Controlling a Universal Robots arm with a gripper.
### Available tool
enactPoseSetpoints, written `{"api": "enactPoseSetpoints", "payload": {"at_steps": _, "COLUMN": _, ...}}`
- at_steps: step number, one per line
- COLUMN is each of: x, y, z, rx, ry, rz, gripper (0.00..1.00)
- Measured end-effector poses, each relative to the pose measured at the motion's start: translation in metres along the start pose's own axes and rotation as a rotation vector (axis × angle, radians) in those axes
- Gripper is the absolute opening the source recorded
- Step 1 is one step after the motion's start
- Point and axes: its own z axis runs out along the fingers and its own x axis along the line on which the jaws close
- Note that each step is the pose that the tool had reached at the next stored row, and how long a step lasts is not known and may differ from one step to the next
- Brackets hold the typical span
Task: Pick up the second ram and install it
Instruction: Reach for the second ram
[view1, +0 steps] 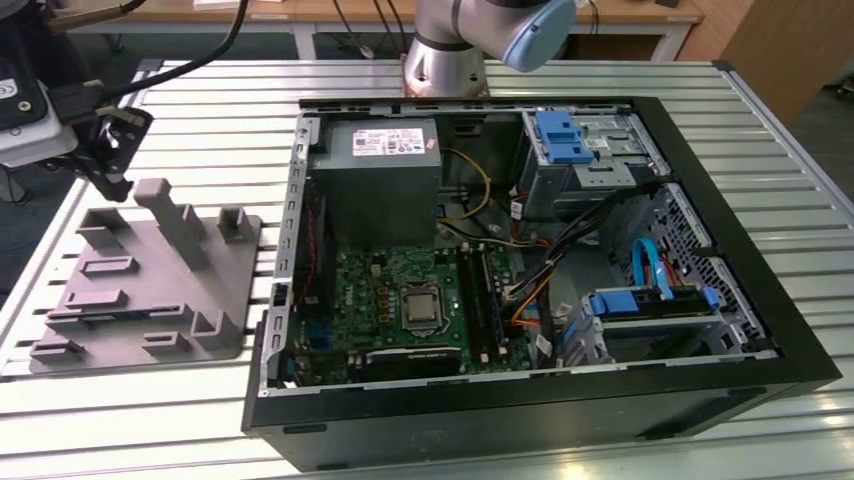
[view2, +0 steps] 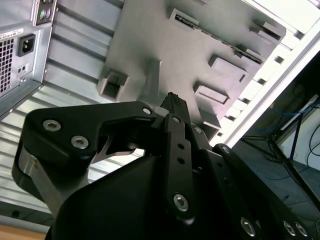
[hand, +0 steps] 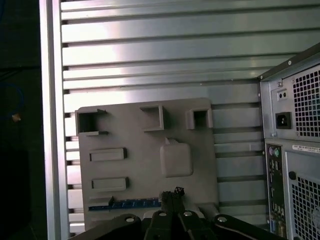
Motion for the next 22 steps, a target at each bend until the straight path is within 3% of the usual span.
{"api": "enactPoseSetpoints", "payload": {"at_steps": 9, "x": 0.0023, "y": -0.0063, "z": 0.016, "rx": 0.0001, "ry": 0.0008, "rz": 0.0, "gripper": 0.1}}
{"api": "enactPoseSetpoints", "payload": {"at_steps": 22, "x": 0.0166, "y": -0.0208, "z": 0.0395, "rx": 0.0001, "ry": 0.0008, "rz": 0.0, "gripper": 0.1}}
